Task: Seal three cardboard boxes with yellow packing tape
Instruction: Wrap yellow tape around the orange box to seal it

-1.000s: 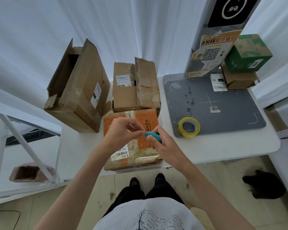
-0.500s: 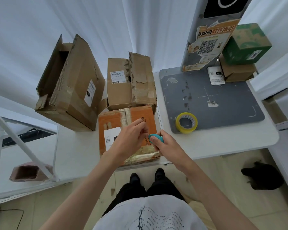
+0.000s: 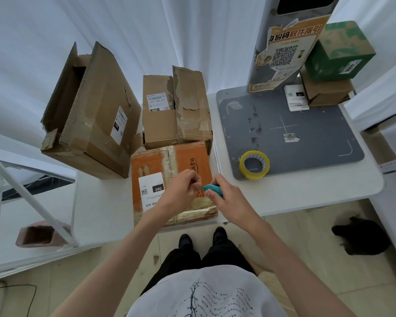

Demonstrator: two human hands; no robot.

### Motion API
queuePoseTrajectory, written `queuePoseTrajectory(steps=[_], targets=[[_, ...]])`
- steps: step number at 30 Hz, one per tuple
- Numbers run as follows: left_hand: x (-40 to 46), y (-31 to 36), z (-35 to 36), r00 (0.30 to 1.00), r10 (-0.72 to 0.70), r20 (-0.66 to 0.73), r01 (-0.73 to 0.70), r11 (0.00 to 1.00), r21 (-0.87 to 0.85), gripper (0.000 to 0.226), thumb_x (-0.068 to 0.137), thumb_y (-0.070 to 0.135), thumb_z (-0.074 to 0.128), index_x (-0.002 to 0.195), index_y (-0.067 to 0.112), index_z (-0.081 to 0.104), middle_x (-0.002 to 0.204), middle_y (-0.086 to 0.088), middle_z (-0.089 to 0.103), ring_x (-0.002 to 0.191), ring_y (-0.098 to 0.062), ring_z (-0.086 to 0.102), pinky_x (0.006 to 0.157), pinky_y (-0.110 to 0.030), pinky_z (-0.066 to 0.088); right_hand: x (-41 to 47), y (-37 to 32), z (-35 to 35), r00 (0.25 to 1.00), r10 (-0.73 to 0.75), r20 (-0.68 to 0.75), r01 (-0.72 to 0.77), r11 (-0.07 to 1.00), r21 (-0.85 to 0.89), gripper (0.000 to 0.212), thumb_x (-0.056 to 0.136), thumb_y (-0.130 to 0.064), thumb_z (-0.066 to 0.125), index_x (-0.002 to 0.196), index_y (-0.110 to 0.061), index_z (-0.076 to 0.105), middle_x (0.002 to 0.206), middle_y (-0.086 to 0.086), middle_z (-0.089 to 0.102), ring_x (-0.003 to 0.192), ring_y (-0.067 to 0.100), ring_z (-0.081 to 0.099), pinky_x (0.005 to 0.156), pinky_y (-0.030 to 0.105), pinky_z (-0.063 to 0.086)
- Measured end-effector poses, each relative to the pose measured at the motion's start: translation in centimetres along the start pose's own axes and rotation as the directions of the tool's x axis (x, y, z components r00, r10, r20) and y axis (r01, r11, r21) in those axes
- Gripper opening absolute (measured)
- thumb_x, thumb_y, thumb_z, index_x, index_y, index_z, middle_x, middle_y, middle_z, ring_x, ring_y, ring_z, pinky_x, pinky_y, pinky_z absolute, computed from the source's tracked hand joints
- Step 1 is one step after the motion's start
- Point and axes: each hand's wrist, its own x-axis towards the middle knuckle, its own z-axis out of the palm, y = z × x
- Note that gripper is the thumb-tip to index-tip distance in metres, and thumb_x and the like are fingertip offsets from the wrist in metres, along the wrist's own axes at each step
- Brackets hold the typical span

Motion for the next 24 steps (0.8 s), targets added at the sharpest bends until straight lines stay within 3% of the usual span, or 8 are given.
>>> queuePoseTrajectory(steps=[4, 7, 9, 13, 17, 20, 24], targets=[[0.0, -0.7, -0.7, 0.986, -0.08, 0.145, 0.107, 0.976, -0.192, 0.013, 0.104, 0.009, 0.051, 0.097, 0.006, 0.062, 0.086, -0.005, 0.063, 0.075, -0.014, 0.056, 0.075, -0.035, 0.053, 0.5, 0.7, -0.4, 0.998, -0.049, 0.026, 0.05, 0.999, -0.009, 0.011, 0.103, -0.02, 0.058, 0.099, -0.019, 0.047, 0.086, -0.009, 0.056, 0.073, 0.005, 0.052, 0.062, 0.014, 0.042], [-0.4, -1.4, -0.8, 0.971, -0.095, 0.218, 0.146, 0.962, -0.232, 0.015, 0.105, 0.01, 0.05, 0.098, 0.007, 0.063, 0.086, -0.004, 0.063, 0.076, -0.012, 0.059, 0.078, -0.031, 0.054, 0.7, 1.4, -0.5, 0.994, -0.07, 0.084, 0.071, 0.997, -0.01, 0.014, 0.1, -0.013, 0.06, 0.096, -0.021, 0.05, 0.089, -0.009, 0.058, 0.077, 0.004, 0.053, 0.066, 0.016, 0.042], [-0.2, -2.1, -1.3, 0.968, -0.149, 0.202, 0.204, 0.937, -0.283, 0.016, 0.106, 0.012, 0.049, 0.099, 0.007, 0.062, 0.088, -0.004, 0.062, 0.079, -0.013, 0.06, 0.079, -0.028, 0.054, 0.7, 2.2, -0.7, 0.988, -0.079, 0.132, 0.078, 0.997, 0.019, 0.019, 0.098, -0.006, 0.061, 0.092, -0.021, 0.051, 0.091, -0.009, 0.059, 0.08, 0.003, 0.054, 0.07, 0.017, 0.043], [0.7, -4.0, -2.4, 0.976, -0.197, 0.092, 0.215, 0.935, -0.281, 0.012, 0.102, 0.017, 0.057, 0.093, 0.013, 0.065, 0.086, -0.004, 0.067, 0.078, -0.015, 0.066, 0.087, -0.045, 0.057, 0.5, 4.4, -1.2, 0.996, -0.048, 0.075, 0.038, 0.99, 0.139, 0.016, 0.098, -0.008, 0.063, 0.094, -0.021, 0.055, 0.091, -0.006, 0.06, 0.078, 0.001, 0.056, 0.074, 0.016, 0.047], [1.9, -2.2, -0.8, 0.981, -0.183, 0.069, 0.194, 0.949, -0.248, 0.006, 0.093, 0.012, 0.072, 0.088, 0.01, 0.068, 0.089, -0.004, 0.072, 0.084, -0.016, 0.068, 0.079, -0.028, 0.059, 1.1, 7.1, -1.0, 0.98, 0.191, -0.054, -0.169, 0.947, 0.273, 0.006, 0.101, -0.011, 0.058, 0.101, -0.016, 0.057, 0.099, 0.002, 0.063, 0.077, 0.011, 0.062, 0.067, 0.021, 0.053], [4.2, 0.1, 2.1, 0.982, -0.179, 0.056, 0.187, 0.96, -0.209, 0.009, 0.085, 0.004, 0.076, 0.082, 0.004, 0.068, 0.086, -0.006, 0.072, 0.082, -0.016, 0.07, 0.077, -0.027, 0.06, 1.5, 9.9, -0.7, 0.909, 0.4, -0.117, -0.322, 0.852, 0.413, 0.005, 0.101, -0.012, 0.057, 0.106, -0.014, 0.058, 0.107, 0.012, 0.066, 0.079, 0.017, 0.065, 0.071, 0.027, 0.056], [7.7, 2.8, 5.8, 0.982, -0.159, 0.099, 0.174, 0.971, -0.167, 0.023, 0.081, 0.007, 0.082, 0.078, 0.01, 0.06, 0.079, -0.006, 0.069, 0.072, -0.012, 0.07, 0.066, -0.023, 0.058, 1.6, 13.3, -0.9, 0.814, 0.559, -0.157, -0.382, 0.72, 0.579, 0.013, 0.101, -0.01, 0.057, 0.113, -0.006, 0.059, 0.111, 0.019, 0.066, 0.084, 0.022, 0.065, 0.075, 0.031, 0.057]])
